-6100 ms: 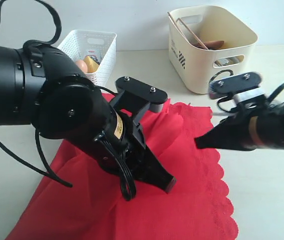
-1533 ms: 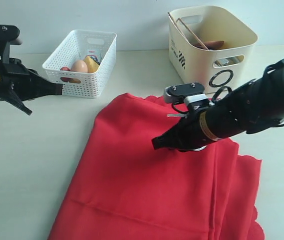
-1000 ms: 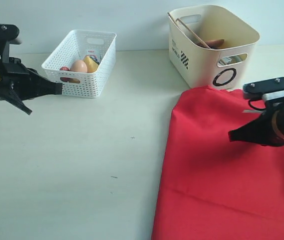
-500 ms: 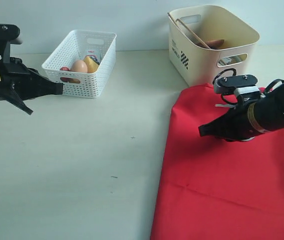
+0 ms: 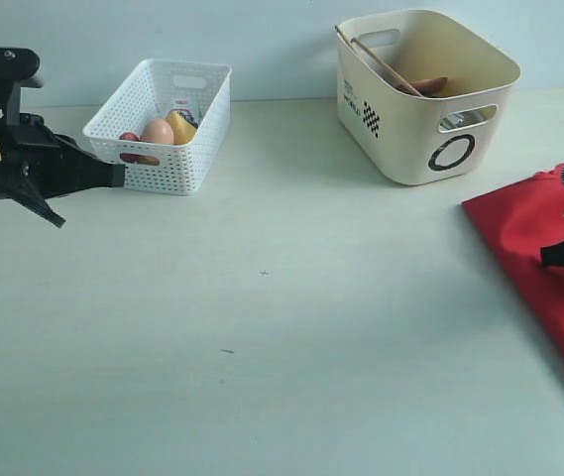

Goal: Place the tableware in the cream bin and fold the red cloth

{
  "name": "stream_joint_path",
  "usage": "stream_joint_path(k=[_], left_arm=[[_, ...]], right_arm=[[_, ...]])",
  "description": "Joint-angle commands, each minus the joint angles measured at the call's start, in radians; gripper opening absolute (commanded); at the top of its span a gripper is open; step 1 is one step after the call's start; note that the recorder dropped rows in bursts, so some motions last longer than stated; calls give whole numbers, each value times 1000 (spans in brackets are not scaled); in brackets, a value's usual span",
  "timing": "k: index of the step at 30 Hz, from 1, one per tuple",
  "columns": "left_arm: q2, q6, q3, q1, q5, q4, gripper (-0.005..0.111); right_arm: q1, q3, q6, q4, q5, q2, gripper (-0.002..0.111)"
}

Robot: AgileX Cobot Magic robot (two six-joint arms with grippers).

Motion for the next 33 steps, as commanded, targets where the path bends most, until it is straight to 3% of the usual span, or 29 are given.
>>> stream_joint_path(k=[1,6,9,11,13,16,24,28,33], left_arm=[[2,2,4,3,-9,-4,1],[2,2,4,3,-4,-4,1],[2,2,4,3,-9,-4,1],[2,2,4,3,-4,-4,1],[2,2,4,3,3,-4,1],[2,20,4,3,6,-4,1],[4,51,4,3,-43,-4,1],[29,81,4,13,-50,-4,1],[73,74,4,86,-117,-6,1]], right_arm=[[-100,-12,28,39,-84,39,0],[-235,-107,11,39,-164,39,0],[-264,-249,-45,39,-466,65,0],[-258,-340,-70,39,-551,114,0],[-258,-413,-70,39,-534,165,0],[-265,-494,-72,39,-359,235,0],[-298,-727,-70,39,-629,350,0],[-300,-803,-70,39,-624,388,0],[-341,-869,-70,39,-581,420,0]])
